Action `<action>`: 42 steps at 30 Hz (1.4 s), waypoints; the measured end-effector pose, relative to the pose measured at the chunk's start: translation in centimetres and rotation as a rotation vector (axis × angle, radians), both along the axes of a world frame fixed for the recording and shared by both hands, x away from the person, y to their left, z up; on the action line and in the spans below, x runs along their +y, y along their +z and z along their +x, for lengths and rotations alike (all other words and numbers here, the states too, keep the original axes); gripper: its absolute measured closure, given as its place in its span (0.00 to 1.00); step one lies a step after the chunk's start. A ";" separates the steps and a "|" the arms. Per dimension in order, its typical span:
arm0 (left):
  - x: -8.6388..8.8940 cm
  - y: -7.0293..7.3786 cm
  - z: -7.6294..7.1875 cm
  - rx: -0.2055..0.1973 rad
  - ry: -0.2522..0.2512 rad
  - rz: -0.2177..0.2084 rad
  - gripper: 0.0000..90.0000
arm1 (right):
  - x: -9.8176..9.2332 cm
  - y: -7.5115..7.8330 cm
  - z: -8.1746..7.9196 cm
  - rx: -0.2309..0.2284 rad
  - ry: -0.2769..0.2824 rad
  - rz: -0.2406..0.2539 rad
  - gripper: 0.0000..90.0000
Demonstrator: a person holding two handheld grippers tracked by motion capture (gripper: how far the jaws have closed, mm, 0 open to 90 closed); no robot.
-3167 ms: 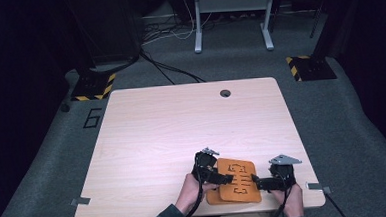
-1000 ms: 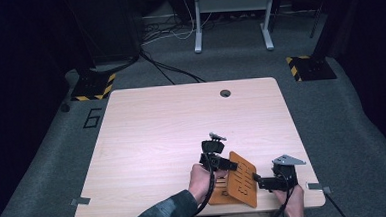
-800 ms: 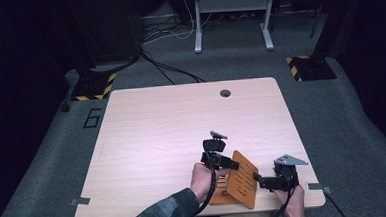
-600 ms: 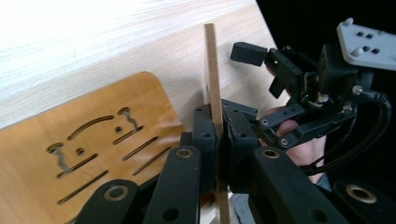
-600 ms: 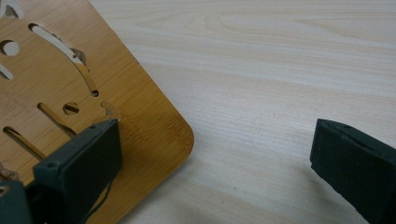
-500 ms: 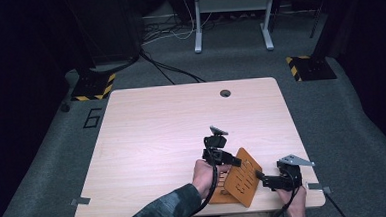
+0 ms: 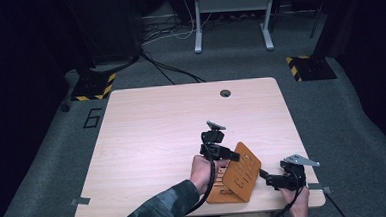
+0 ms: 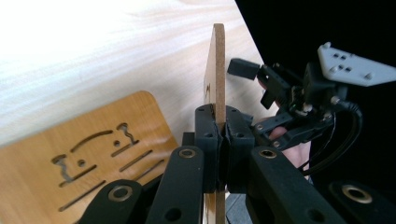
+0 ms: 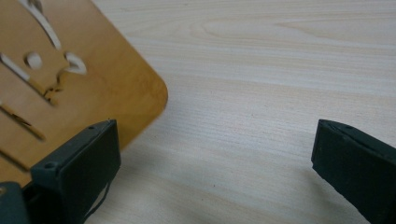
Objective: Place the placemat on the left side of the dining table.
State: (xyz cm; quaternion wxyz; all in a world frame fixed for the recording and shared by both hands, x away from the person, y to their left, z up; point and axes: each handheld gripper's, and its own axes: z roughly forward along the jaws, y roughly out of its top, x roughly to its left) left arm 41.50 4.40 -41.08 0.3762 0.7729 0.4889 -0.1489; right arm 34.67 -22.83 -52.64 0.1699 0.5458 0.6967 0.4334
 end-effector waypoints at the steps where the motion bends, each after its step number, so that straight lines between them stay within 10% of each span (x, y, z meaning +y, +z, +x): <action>1: 0.0 0.0 0.0 0.000 0.000 0.000 0.96 | 0.0 0.0 0.0 0.000 0.000 0.000 0.00; 42: 10.9 4.0 3.1 -0.084 0.149 -0.002 0.96 | 1.4 -0.2 1.1 0.053 0.008 -0.166 0.00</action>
